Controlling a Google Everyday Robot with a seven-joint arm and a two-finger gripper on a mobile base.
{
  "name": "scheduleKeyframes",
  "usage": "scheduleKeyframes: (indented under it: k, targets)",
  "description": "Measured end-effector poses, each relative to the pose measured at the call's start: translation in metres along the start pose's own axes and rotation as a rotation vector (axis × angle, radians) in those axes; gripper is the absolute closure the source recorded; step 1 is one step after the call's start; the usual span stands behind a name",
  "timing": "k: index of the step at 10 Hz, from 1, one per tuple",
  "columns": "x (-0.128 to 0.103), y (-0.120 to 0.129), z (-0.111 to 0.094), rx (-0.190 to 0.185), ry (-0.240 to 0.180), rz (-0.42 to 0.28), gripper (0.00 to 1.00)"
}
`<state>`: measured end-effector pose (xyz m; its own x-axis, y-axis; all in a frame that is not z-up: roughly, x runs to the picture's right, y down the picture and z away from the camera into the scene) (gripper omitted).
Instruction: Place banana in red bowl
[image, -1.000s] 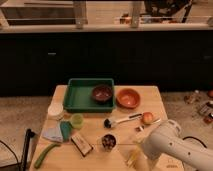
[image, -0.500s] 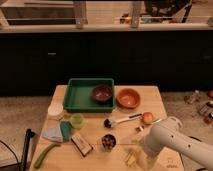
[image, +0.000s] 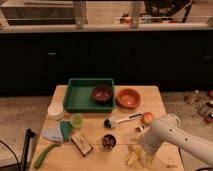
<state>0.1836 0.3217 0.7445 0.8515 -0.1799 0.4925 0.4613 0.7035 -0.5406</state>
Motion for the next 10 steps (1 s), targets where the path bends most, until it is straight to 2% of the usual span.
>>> scheduleKeyframes:
  k: [4,6,8,10]
  targets:
    - [0.009,0.0,0.01,-0.017,-0.02,0.022,0.55]
    - [0.017,0.005,0.019,-0.032,-0.041,0.046,0.78]
    - [0.018,0.005,0.016,-0.03,-0.036,0.043,0.96]
    - [0.019,0.004,0.015,-0.031,-0.033,0.041,1.0]
